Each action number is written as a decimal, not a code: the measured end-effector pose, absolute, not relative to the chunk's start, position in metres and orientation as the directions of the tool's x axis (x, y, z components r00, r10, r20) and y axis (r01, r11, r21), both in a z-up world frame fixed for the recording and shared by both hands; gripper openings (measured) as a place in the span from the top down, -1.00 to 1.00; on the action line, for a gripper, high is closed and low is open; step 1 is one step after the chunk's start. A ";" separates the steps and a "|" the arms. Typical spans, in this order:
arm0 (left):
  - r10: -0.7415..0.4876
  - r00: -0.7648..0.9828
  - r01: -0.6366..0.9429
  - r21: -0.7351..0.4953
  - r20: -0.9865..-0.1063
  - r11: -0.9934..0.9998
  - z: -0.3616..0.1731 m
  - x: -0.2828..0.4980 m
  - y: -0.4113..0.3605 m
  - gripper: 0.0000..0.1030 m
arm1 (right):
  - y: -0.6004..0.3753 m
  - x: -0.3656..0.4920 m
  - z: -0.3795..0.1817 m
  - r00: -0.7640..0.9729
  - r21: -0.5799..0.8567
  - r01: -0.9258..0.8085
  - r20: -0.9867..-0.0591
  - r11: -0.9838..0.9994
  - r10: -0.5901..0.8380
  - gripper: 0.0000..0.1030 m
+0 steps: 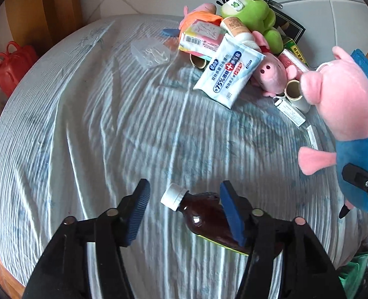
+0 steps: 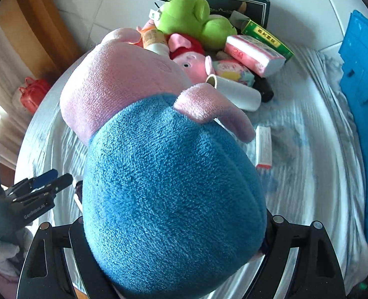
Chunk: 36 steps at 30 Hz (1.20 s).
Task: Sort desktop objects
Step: 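Lift the bottle with left tool while right tool lifts the pig plush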
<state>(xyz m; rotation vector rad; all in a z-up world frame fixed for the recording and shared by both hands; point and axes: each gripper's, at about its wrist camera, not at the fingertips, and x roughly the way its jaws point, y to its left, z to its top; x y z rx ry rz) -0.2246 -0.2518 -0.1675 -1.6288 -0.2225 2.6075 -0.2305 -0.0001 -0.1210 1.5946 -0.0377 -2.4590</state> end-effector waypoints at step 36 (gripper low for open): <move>-0.052 -0.527 0.268 -0.107 -0.848 -0.957 -0.116 -0.134 -0.145 0.01 | 0.031 -0.193 -0.131 -0.339 0.132 0.476 -0.885 -0.870 -0.320 -0.69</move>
